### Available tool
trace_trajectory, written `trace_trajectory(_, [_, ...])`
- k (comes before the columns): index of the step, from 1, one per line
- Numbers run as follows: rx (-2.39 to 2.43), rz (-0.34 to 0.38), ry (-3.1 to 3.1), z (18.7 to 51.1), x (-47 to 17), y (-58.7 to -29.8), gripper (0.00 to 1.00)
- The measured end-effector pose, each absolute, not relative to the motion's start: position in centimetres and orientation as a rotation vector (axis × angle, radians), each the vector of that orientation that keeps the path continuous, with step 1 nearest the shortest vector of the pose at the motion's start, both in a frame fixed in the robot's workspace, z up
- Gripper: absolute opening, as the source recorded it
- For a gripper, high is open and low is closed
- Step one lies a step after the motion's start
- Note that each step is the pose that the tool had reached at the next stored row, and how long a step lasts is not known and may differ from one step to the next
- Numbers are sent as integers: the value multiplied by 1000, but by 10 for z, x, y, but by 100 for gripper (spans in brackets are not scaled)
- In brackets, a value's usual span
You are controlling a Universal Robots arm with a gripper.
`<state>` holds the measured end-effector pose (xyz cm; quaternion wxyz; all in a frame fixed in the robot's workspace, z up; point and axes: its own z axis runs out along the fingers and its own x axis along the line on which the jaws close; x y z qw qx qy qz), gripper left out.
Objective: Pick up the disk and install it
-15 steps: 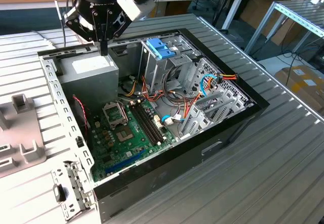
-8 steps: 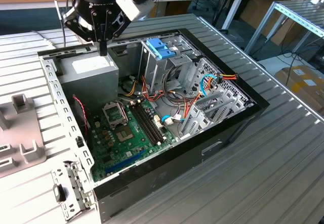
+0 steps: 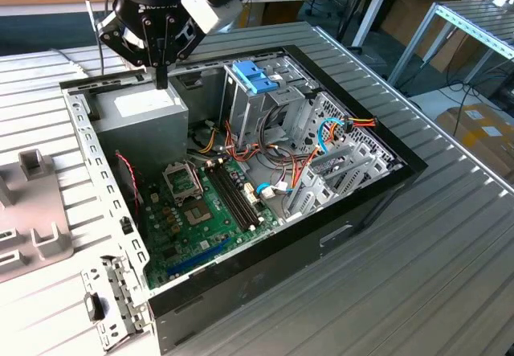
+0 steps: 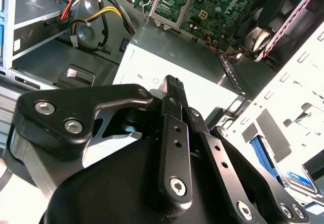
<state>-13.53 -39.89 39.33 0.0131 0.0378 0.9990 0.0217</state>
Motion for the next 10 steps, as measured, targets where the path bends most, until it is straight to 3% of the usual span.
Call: trace_trajectory(10, [118, 68, 3112, 393, -138, -399, 11])
